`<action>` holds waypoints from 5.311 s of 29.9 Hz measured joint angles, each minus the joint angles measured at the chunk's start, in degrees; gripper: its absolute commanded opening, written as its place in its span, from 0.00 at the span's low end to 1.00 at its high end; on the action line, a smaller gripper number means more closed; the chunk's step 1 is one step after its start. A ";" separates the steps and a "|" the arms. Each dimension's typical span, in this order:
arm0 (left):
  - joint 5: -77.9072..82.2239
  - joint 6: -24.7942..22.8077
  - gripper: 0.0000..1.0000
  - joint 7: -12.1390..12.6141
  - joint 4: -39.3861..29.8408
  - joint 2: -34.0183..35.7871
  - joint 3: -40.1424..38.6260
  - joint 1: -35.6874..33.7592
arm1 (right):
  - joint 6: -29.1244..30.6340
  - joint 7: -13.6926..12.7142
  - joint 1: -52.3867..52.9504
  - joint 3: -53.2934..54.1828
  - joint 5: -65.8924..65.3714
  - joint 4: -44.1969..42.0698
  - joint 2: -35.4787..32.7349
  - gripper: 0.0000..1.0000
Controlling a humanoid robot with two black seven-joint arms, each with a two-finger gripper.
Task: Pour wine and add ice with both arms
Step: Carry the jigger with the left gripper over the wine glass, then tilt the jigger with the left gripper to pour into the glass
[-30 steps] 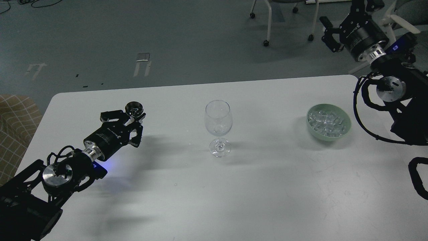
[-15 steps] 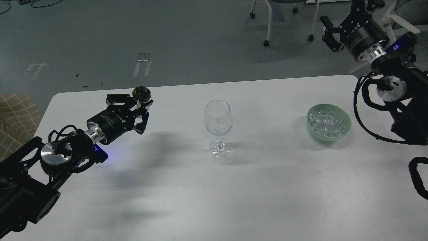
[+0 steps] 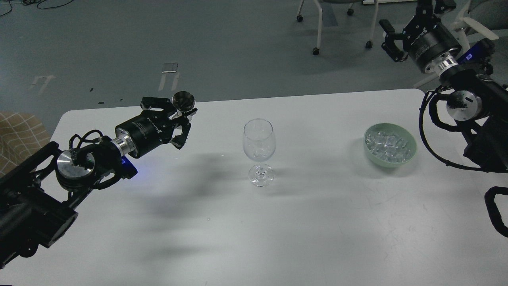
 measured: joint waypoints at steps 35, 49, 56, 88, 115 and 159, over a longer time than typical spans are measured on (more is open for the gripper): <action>2.60 4.30 0.07 1.37 -2.88 -2.44 10.03 -11.15 | 0.00 0.09 -0.13 0.02 0.00 0.09 0.15 1.00; 3.87 5.64 0.07 1.34 -2.86 -3.11 10.88 -12.72 | 0.00 0.09 -0.04 0.09 0.02 0.10 0.19 1.00; 4.21 5.65 0.07 1.23 -2.86 -3.64 12.88 -14.22 | 0.00 0.09 0.03 0.10 0.06 0.10 0.11 1.00; 10.00 6.32 0.07 -0.17 -2.85 -4.12 15.54 -15.62 | 0.00 0.16 0.17 0.18 0.08 0.10 0.14 1.00; 18.10 6.09 0.07 -0.59 -3.33 -4.59 15.94 -15.58 | 0.00 0.17 0.12 0.18 0.08 0.09 0.19 1.00; 27.12 6.51 0.06 -0.33 -3.86 -4.18 15.74 -16.76 | 0.00 0.26 0.21 0.24 0.08 0.09 0.19 1.00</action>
